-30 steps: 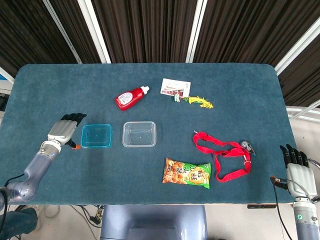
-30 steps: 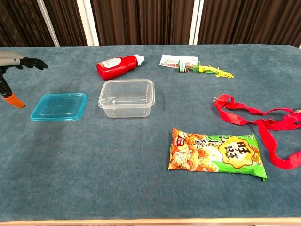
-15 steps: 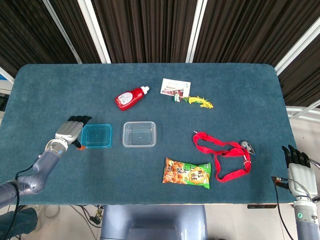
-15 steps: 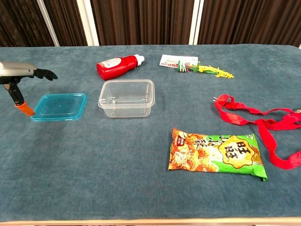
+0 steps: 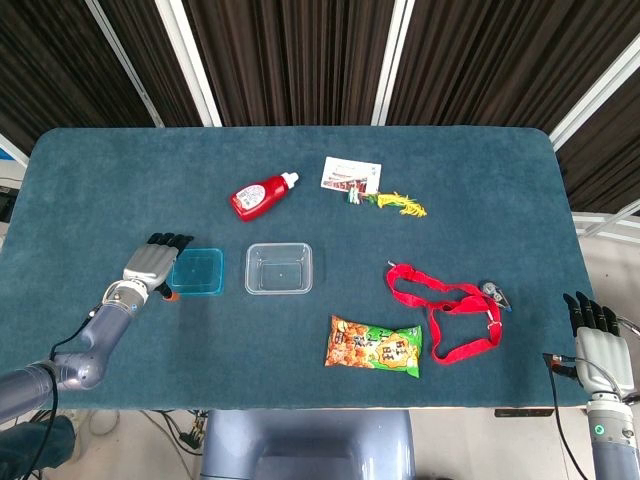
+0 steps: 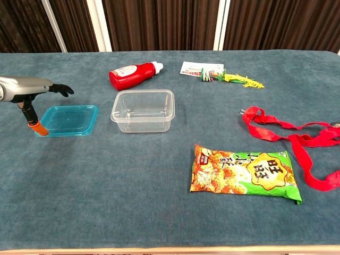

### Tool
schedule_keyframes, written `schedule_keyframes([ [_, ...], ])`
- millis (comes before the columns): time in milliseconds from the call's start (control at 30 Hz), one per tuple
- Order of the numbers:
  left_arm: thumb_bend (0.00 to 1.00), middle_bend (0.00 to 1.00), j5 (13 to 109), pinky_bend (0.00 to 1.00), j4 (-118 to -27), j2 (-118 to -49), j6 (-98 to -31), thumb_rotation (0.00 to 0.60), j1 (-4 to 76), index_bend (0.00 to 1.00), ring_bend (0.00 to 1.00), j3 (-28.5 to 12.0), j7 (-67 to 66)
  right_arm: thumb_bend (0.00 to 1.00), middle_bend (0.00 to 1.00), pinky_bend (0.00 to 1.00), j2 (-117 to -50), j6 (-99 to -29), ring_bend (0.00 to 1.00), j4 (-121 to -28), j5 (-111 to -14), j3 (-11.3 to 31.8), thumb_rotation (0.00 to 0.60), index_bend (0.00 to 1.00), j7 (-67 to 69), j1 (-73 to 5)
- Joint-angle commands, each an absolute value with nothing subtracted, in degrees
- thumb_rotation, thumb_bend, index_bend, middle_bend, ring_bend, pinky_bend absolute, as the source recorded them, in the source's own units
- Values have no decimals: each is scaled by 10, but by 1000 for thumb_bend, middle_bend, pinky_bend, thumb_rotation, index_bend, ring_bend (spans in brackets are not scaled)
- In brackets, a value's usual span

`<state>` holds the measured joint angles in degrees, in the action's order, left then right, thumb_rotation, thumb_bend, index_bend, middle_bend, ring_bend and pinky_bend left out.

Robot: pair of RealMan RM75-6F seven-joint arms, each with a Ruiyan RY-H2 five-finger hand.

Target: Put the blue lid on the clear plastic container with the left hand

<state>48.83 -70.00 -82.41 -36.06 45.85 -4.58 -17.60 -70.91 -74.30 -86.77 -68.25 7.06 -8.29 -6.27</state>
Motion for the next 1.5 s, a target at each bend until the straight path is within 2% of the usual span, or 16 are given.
schedule_keyframes([
  [33, 13, 86, 492, 36, -695, -830, -364, 600, 460, 13, 0, -45, -173, 268, 1, 0, -708, -743, 0, -869, -682, 71, 600, 35, -82, -62],
  [1267, 13, 81, 483, 33, -685, -856, -363, 600, 478, 12, 0, -36, -179, 268, 1, 0, -711, -742, 0, -860, -669, 76, 600, 35, -80, -62],
  [1500, 13, 108, 479, 32, -679, -861, -363, 600, 480, 12, 0, -33, -184, 269, 1, 0, -711, -742, 0, -858, -668, 76, 600, 36, -80, -62],
])
